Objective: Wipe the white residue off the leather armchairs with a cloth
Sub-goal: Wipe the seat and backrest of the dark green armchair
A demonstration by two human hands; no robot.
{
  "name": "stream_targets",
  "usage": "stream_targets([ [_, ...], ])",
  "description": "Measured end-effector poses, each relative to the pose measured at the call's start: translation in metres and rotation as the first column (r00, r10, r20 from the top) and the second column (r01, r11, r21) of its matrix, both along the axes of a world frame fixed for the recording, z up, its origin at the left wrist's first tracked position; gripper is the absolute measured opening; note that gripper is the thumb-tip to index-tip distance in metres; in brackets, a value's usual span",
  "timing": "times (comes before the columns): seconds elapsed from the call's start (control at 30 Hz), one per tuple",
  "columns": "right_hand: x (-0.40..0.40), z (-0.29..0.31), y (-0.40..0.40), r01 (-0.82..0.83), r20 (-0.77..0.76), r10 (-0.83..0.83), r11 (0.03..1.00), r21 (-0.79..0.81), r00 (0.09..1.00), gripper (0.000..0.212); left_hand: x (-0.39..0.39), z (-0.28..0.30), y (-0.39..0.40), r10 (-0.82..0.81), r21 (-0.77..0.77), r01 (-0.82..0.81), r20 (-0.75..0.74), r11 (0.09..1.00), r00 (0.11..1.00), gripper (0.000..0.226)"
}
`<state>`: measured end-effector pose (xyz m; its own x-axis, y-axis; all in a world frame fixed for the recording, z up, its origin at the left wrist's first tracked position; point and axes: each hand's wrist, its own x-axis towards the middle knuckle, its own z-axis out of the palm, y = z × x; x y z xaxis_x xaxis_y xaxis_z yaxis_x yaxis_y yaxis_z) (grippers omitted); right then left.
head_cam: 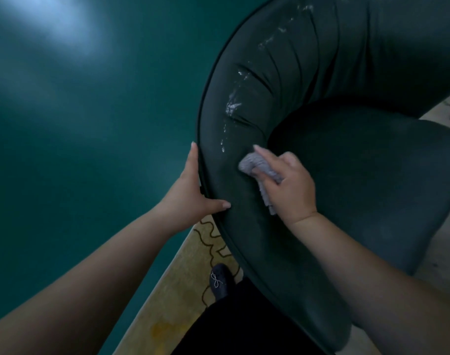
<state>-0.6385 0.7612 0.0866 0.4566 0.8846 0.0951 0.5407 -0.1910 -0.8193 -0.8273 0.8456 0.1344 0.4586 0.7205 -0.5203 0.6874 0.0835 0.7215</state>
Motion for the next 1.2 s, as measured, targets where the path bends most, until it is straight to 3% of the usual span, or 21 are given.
stream_targets([
  [0.07,-0.003,0.002,0.001,0.023,-0.065,-0.02,0.999,0.037,0.998,0.044,-0.002,-0.002,-0.001,0.014,0.001,-0.014,0.019,1.0,1.0,0.132],
  [0.2,-0.024,0.004,-0.002,-0.221,0.033,0.219,0.971,0.089,0.975,0.047,-0.003,-0.006,-0.002,0.027,0.003,-0.027,0.036,1.0,0.999,0.131],
  [0.37,-0.008,0.002,-0.003,0.004,-0.054,-0.002,1.0,0.028,0.999,0.044,0.0,-0.004,-0.001,0.04,-0.003,-0.04,0.033,0.999,0.999,0.131],
  [0.43,-0.016,0.01,0.009,0.014,-0.092,-0.007,0.997,0.075,0.996,0.046,0.004,-0.003,0.001,0.047,0.025,-0.048,0.031,0.999,0.998,0.131],
  [0.53,-0.024,0.012,0.026,-0.011,-0.032,0.013,0.997,0.07,0.999,0.046,0.009,-0.003,0.006,0.061,0.06,-0.063,0.031,0.996,0.998,0.13],
  [0.63,-0.011,0.006,0.026,0.183,-0.08,-0.187,0.981,-0.062,0.979,0.04,0.009,-0.003,0.013,0.046,0.051,-0.048,0.038,0.998,0.998,0.13],
  [0.7,-0.007,0.005,0.028,0.264,-0.195,-0.272,0.962,-0.063,0.942,0.039,0.009,-0.001,0.02,0.022,0.065,-0.023,0.029,0.998,0.999,0.13],
  [0.77,-0.017,0.016,0.038,0.151,-0.273,-0.137,0.988,0.031,0.952,0.043,0.011,-0.001,0.026,0.001,0.091,-0.003,0.017,0.996,1.0,0.132],
  [0.83,-0.031,0.019,0.052,-0.047,-0.136,0.058,0.995,0.086,0.989,0.046,0.014,-0.001,0.032,-0.026,0.114,0.026,-0.001,0.993,1.0,0.134],
  [0.87,-0.033,0.017,0.056,-0.074,-0.067,0.079,0.995,0.073,0.995,0.044,0.015,-0.001,0.034,-0.039,0.115,0.039,-0.005,0.993,0.999,0.135],
  [0.93,-0.022,0.011,0.058,0.067,-0.061,-0.065,0.997,0.034,0.996,0.041,0.013,-0.001,0.039,-0.056,0.099,0.054,0.01,0.994,0.998,0.135],
  [1.03,-0.004,0.004,0.051,0.33,-0.193,-0.333,0.943,-0.049,0.923,0.039,0.01,-0.001,0.044,-0.071,0.075,0.069,0.022,0.995,0.997,0.134],
  [1.1,-0.015,0.009,0.053,0.276,-0.258,-0.269,0.961,-0.009,0.928,0.043,0.01,-0.002,0.046,-0.086,0.077,0.083,0.028,0.994,0.996,0.135],
  [1.2,-0.033,0.008,0.057,0.115,-0.138,-0.107,0.992,0.048,0.985,0.05,0.01,-0.005,0.052,-0.102,0.079,0.098,0.045,0.992,0.994,0.136],
])
